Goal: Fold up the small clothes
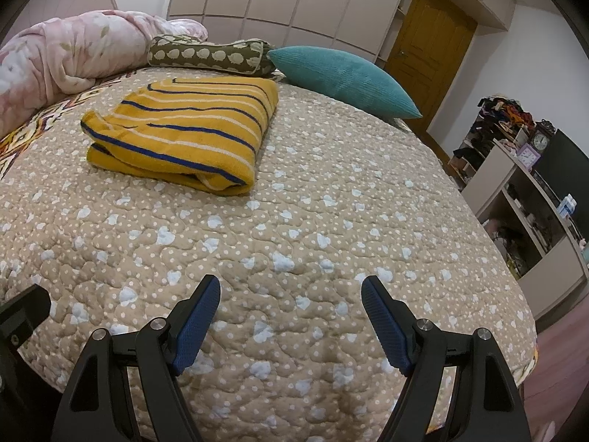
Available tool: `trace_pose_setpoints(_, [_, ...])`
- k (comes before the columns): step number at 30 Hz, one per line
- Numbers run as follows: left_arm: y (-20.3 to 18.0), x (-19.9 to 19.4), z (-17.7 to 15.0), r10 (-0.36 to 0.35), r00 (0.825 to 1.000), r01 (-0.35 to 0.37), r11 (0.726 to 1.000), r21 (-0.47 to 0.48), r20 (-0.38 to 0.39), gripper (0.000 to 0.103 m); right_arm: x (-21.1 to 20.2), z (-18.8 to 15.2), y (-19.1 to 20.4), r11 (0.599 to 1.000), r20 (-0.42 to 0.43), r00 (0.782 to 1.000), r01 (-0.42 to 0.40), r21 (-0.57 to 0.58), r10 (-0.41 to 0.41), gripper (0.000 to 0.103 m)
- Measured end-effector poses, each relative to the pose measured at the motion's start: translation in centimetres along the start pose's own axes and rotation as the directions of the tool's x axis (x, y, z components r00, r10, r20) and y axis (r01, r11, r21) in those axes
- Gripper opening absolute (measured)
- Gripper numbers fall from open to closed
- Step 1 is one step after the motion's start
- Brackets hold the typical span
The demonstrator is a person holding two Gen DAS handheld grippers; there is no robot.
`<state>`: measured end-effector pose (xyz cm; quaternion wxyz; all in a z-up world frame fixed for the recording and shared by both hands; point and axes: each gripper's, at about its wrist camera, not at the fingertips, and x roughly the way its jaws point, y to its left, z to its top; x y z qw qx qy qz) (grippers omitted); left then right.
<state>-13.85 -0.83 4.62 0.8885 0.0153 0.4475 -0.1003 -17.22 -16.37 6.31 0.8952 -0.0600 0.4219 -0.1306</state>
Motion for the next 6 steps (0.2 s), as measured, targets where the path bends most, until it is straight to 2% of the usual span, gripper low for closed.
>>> trace_pose_setpoints(6, [0.44,0.67,0.41,0.018,1.000,-0.018,1.000,-0.011,-0.009,0.103,0.90,0.63,0.62,0.999,-0.014,0.999,-0.032,-0.014,0.032,0.083])
